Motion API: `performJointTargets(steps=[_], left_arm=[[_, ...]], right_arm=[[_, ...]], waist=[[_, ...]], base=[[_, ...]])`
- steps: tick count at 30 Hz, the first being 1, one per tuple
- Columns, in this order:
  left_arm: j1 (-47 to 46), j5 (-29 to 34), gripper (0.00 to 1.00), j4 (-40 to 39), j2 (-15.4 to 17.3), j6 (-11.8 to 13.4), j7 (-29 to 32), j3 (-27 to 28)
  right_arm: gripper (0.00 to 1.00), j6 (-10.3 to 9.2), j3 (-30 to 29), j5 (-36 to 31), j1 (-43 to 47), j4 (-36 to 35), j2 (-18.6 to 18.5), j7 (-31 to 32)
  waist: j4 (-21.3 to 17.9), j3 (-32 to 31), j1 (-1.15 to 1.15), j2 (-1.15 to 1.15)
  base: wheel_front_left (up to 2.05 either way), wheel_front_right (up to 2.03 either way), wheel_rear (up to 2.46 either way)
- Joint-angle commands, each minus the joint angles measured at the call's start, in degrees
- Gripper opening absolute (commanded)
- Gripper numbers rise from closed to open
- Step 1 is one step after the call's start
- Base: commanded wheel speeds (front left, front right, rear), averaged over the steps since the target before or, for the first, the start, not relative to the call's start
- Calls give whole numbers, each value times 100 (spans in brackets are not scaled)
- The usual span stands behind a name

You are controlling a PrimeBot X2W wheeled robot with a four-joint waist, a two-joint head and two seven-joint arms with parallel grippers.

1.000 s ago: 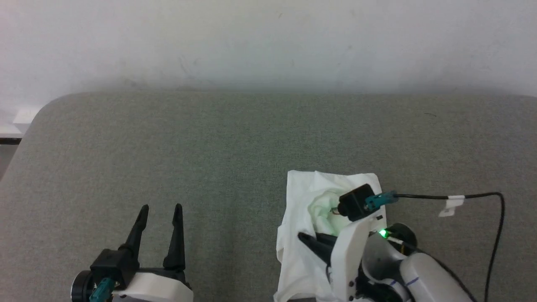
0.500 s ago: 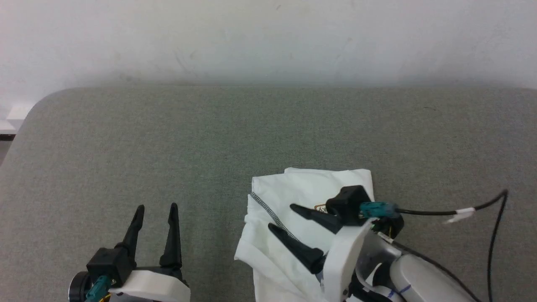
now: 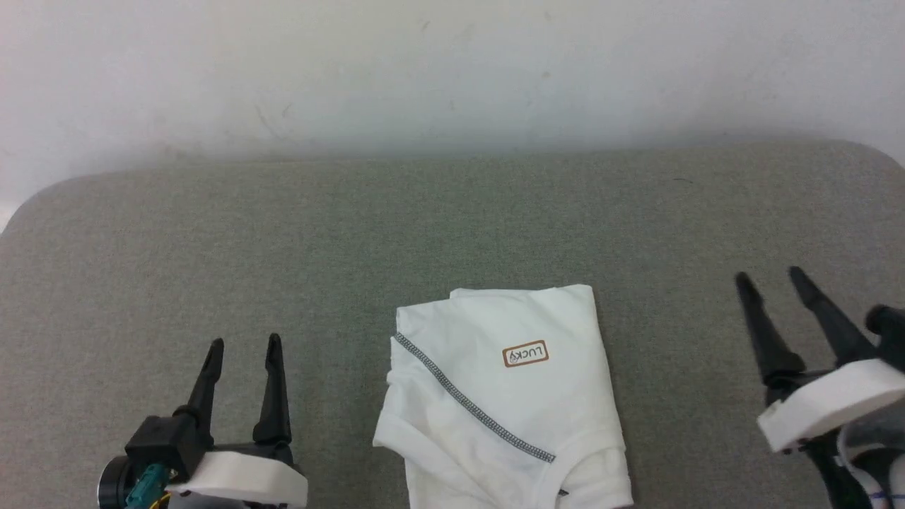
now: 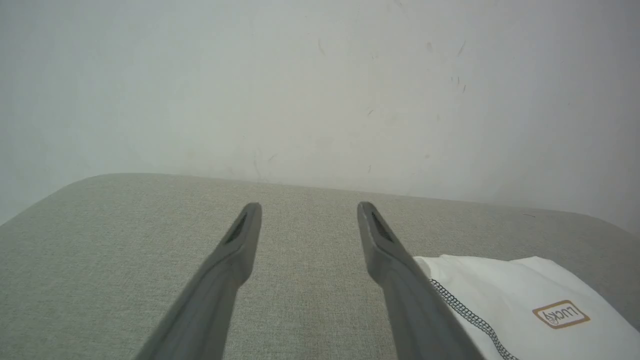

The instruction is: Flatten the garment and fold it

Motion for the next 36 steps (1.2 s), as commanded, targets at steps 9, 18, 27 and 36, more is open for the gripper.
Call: performJointTargets(steps=[9,18,27,36], left_arm=[[-37,92,100,-146,-70,36,-27,143],[-137,165,100,-89,-185,-67,-27,125],[-256,245,100,-3,-287,-179,-27,93],[-232,336,100,75,-315,-237,-27,162]], right_arm=[[100,-4,-1151,1192,21,1343,-251,1566],[100,-4,-1429,3271,-574,2486,348,4268],[100,-4,-777,4091,-1061,3188,743,4711],[0,-4,84,3836,-1210,3287,598,4444]], waist=[[-5,91,0,-1],[288,167,0,-1],[519,241,0,-1],[531,199,0,-1]], base=[[0,0,0],[0,0,0],[0,0,0],[0,0,0]])
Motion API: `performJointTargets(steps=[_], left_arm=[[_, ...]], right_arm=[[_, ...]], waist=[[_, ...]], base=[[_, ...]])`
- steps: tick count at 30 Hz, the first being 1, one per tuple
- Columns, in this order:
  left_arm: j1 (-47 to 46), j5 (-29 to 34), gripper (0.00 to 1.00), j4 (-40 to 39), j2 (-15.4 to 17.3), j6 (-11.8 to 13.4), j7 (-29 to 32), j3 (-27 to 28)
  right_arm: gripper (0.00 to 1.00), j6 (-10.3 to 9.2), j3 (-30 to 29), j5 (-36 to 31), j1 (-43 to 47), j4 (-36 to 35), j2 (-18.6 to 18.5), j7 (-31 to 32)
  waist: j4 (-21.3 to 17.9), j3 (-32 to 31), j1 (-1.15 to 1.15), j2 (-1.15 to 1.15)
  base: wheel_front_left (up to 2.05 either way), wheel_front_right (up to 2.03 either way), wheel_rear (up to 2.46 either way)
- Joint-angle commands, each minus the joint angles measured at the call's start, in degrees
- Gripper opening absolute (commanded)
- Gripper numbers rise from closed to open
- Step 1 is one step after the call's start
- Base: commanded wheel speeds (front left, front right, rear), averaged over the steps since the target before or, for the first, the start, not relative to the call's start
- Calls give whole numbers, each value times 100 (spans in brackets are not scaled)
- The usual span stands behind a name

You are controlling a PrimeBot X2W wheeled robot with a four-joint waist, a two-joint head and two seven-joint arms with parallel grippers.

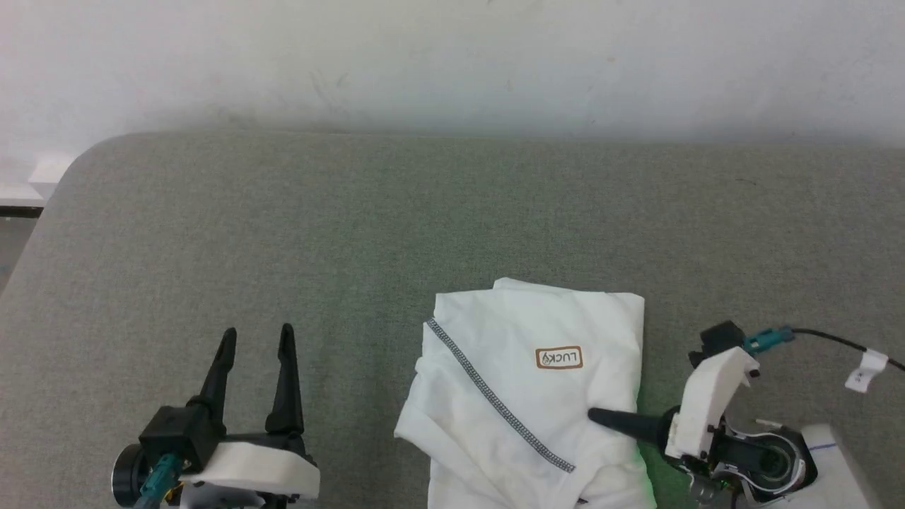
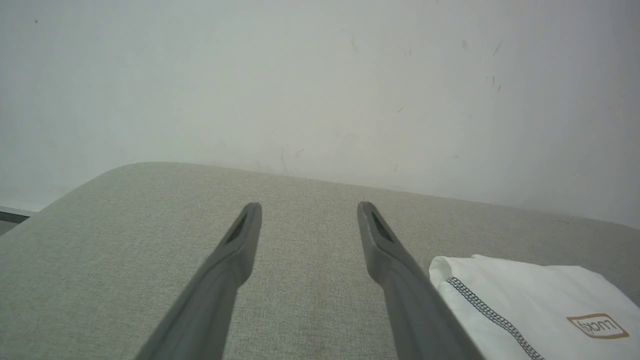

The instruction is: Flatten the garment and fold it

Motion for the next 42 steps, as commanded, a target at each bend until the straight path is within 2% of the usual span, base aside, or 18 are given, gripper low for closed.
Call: performJointTargets(steps=[1,5,10,13,18,22,27,33,40,41,42], left_arm=[[-59,67,100,25,-27,-34,-27,35],[3,99,100,29,-33,-57,-27,69],[46,147,100,-55,-33,-67,-27,110],[65,166,100,-125,-48,-82,-27,106],[-14,233,100,-341,-83,-73,-27,97],[-156,339,100,-493,-64,-80,-27,97],[-459,453,100,-569,46,-146,-10,10],[-1030,570,100,-606,226,-265,131,-119],[-1563,710,100,-676,370,-357,269,-296],[-1601,721,100,-678,373,-362,274,-319],[-1632,727,100,-673,373,-366,274,-342]], right_arm=[[0,-4,164,-142,-65,-96,-100,-92],[0,-4,948,-762,-39,-641,-687,-505],[0,-4,1991,-2089,-112,-1266,-1760,-993],[0,-4,2259,-2722,-170,-1477,-2225,-1105],[0,-4,2327,-3227,-286,-1619,-2695,-1166],[0,-4,2224,-3350,-535,-1403,-2867,-1407],[0,-4,2073,-3377,-976,-608,-2929,-2057],[0,-4,1883,-3438,-1553,663,-2869,-3120],[0,-4,1368,-3687,-2397,2075,-2594,-4712],[16,-4,1296,-3763,-2495,2269,-2562,-4919],[78,-4,1217,-3856,-2587,2465,-2536,-5139]], waist=[[-44,-46,0,-1],[-188,-108,0,-1],[-549,-107,0,-1],[-832,-61,0,-1],[-1466,214,0,-1],[-2021,583,0,-1],[-2565,1087,0,-1],[-2847,1632,0,-1],[-2837,2087,0,-1],[-2817,2121,0,-1],[-2794,2145,0,-1]], base=[[0,0,0],[0,0,0],[0,0,0],[0,0,0],[0,0,0],[0,0,0],[0,0,0],[0,0,0],[0,0,0],[0,0,0],[0,0,0]])
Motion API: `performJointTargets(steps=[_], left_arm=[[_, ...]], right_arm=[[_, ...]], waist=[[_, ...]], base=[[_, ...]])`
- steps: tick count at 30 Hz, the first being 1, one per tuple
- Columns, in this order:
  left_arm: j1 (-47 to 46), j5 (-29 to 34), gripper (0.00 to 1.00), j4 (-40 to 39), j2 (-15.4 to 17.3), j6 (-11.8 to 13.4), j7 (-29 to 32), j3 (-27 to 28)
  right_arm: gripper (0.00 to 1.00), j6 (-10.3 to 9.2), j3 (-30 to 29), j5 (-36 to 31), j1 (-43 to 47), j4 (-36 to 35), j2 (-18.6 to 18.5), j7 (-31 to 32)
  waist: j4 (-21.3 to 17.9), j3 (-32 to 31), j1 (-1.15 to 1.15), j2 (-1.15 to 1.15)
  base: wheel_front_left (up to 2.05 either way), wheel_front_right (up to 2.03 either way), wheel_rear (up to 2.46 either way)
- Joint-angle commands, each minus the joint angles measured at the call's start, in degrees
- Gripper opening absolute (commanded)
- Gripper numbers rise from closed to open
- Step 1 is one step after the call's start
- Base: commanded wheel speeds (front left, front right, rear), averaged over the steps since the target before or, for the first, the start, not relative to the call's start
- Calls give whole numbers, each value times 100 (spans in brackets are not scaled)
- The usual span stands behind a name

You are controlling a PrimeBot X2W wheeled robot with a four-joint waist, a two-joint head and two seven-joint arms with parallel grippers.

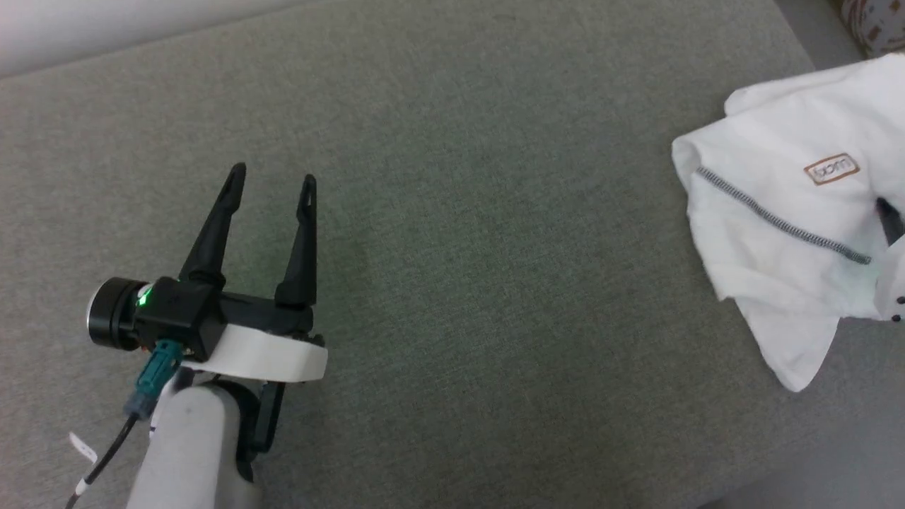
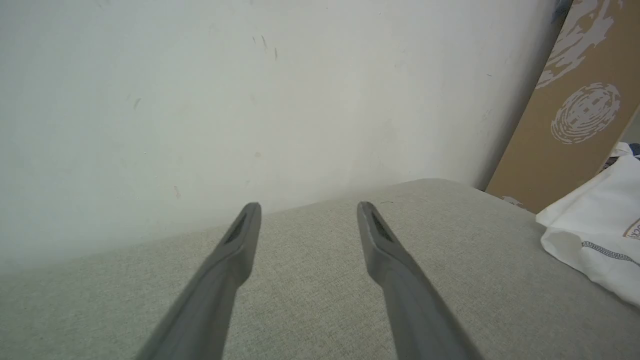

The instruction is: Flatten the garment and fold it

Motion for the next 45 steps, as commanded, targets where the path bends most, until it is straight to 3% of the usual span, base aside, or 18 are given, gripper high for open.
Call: performJointTargets(steps=[1,6,10,15,20,28,34,41,45], left_arm=[[-107,40,100,2,22,-23,3,-36],[-114,-9,100,132,-24,17,-70,-50],[18,-90,100,302,-86,54,-170,-31],[338,-198,100,498,-210,139,-259,0],[675,-351,100,622,-340,178,-290,34],[1059,-400,100,613,-451,160,-294,128],[1296,-357,100,647,-441,168,-294,323],[1507,-343,100,799,-230,160,-295,815],[1577,-415,100,863,-60,-12,-295,1033]], right_arm=[[100,-13,-106,-165,-179,276,70,-323],[100,-13,-386,-481,-366,1022,177,-1206],[100,-13,-771,-782,-267,1083,18,-1559],[100,-13,-1585,-1364,634,-388,47,-1578],[100,-13,-2017,-1695,1859,-1666,672,-1579],[100,-13,-1875,-1629,3066,-2922,1793,-1494],[100,-13,-1765,-1558,3329,-3454,2328,-1373],[100,-13,-1557,-1492,3533,-4298,2662,-1291],[100,-13,-1472,-1529,3719,-4660,2734,-1136]], waist=[[-140,370,-2,1],[9,306,-2,1],[172,-5,-2,1],[401,-611,-2,1],[716,-1179,-2,1],[1369,-1718,-2,1],[1721,-1890,-2,1],[2056,-1939,-2,1],[2119,-1935,-2,1]], base=[[0,0,0],[0,0,0],[0,0,0],[0,0,0],[0,0,0],[0,0,0],[0,0,0],[0,0,0],[0,0,0]])
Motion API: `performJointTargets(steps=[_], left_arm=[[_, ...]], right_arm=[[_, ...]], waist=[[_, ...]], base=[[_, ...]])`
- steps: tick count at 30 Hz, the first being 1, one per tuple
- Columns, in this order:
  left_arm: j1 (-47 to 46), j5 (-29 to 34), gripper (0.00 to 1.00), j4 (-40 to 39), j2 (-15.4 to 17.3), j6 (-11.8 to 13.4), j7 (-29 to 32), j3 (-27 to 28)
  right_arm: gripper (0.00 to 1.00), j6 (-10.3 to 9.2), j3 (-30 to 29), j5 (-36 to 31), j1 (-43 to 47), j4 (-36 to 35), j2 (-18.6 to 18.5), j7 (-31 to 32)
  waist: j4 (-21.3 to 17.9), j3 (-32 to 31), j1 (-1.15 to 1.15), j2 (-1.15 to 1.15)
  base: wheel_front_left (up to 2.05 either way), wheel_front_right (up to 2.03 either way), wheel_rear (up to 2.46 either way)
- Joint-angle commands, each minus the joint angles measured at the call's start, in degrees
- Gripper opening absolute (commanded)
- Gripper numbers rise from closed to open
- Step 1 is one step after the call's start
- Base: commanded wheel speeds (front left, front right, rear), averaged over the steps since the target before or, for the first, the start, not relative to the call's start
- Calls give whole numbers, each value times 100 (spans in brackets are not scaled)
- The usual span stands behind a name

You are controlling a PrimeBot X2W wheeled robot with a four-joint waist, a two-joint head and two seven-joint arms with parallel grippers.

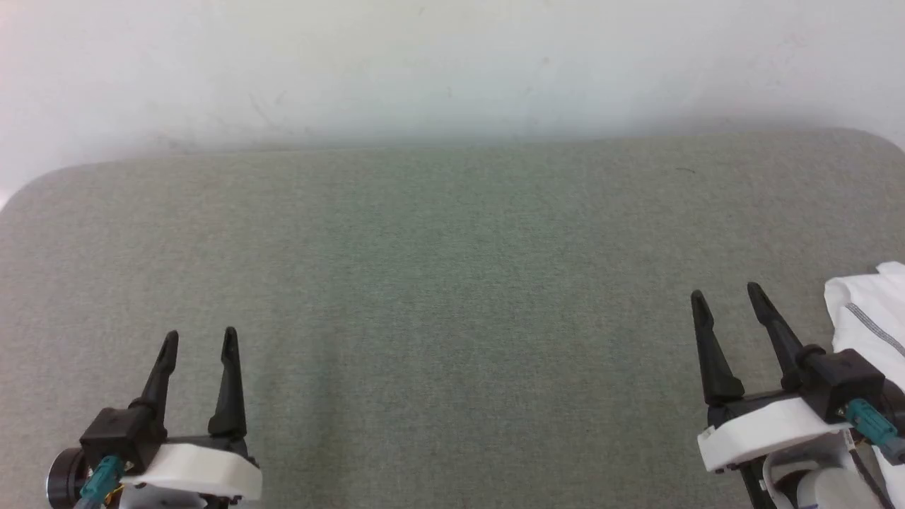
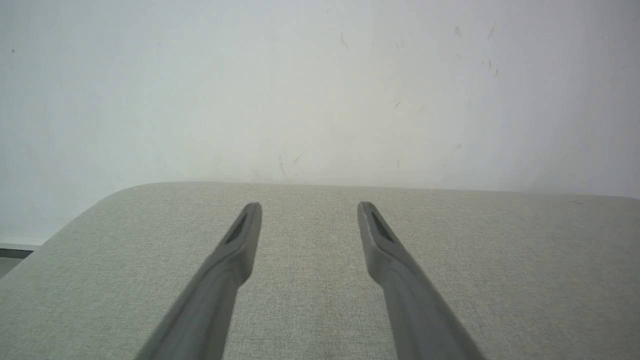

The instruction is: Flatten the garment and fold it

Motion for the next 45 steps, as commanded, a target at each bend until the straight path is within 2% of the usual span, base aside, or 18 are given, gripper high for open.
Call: performJointTargets(steps=[1,6,14,15,45], left_arm=[[82,-92,100,49,45,-111,-27,32],[115,-161,100,123,200,-330,-27,43],[86,-129,100,198,123,-429,-27,17],[79,-126,0,179,124,-383,0,13],[33,113,0,37,-15,-240,322,-92]], right_arm=[[100,-11,14,-26,112,-91,23,32],[100,-11,-25,-55,282,-228,55,100],[100,-11,-85,-2,391,-171,67,78],[0,0,-71,-19,330,-172,45,94],[0,-2,-26,-129,290,-212,47,302]], waist=[[114,-89,0,1],[96,-86,0,1],[9,-123,0,1],[11,-122,1,1],[16,-191,1,0]], base=[[0,0,0],[0,0,0],[0,0,0],[0,0,0],[0,0,0]])
